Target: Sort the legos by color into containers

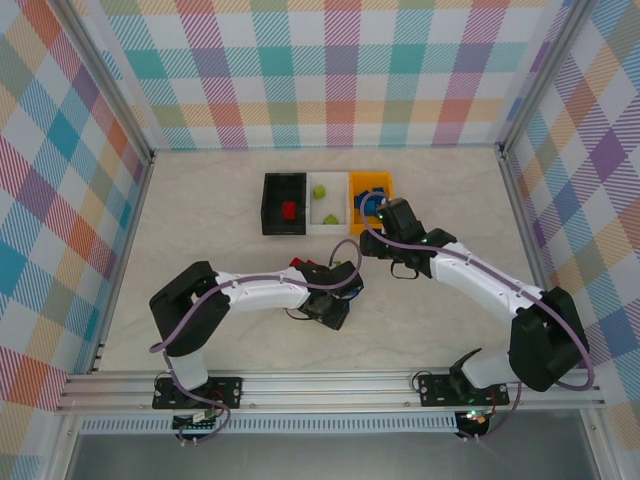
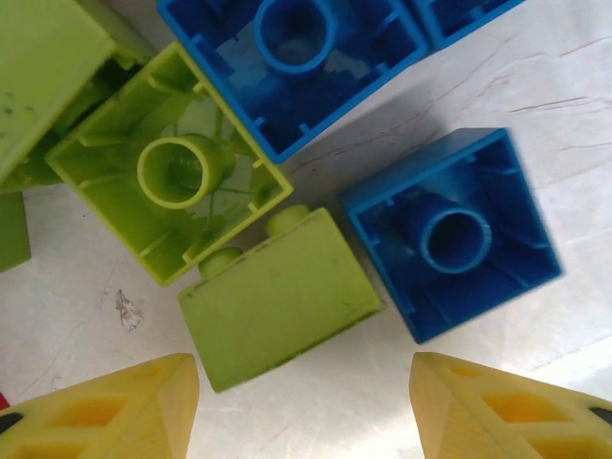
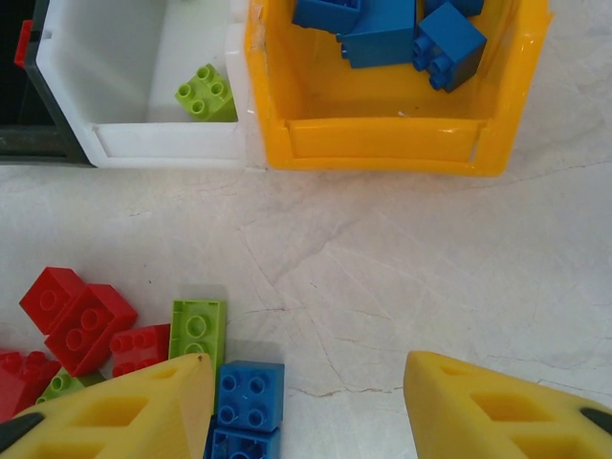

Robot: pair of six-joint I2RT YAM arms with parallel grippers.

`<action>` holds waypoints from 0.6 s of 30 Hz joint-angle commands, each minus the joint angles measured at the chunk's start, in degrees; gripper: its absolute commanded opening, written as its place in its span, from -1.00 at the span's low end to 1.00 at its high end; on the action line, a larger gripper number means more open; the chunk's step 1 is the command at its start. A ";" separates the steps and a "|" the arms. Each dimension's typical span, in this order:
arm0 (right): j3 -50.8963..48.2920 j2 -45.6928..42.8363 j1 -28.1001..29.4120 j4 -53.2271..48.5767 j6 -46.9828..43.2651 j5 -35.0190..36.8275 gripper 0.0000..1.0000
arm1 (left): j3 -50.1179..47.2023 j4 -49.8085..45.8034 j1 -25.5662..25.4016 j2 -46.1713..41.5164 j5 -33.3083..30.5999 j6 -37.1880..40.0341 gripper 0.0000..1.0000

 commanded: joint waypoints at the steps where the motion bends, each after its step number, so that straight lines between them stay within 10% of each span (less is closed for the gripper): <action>1: -0.02 -1.79 -0.36 1.19 0.09 0.69 0.11 | 1.12 -2.42 -0.32 1.86 -2.79 0.78 0.23; 14: 0.02 -2.24 -0.75 1.87 0.15 -0.10 0.11 | 5.47 0.36 -0.22 6.39 -4.39 2.97 0.42; 18: -0.24 -1.90 -0.74 2.33 0.43 -0.28 0.11 | 5.43 1.09 -0.32 6.01 -5.14 2.83 0.14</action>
